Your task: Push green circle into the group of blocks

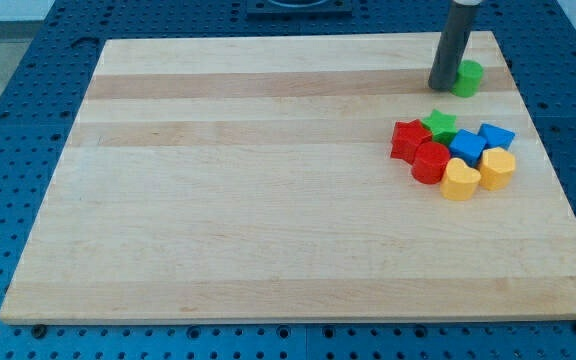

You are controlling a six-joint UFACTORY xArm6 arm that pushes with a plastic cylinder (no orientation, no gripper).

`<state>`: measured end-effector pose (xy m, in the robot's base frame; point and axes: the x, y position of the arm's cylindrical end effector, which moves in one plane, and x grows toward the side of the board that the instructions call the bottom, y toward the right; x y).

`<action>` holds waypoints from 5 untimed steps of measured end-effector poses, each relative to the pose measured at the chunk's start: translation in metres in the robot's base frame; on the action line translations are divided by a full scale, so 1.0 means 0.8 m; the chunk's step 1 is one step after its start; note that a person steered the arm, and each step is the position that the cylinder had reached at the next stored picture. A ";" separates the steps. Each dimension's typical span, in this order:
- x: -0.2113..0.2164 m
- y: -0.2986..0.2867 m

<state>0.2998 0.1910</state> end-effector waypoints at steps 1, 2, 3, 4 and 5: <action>-0.032 0.000; -0.041 0.030; -0.041 0.049; -0.041 0.068; -0.030 0.068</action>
<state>0.2754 0.2451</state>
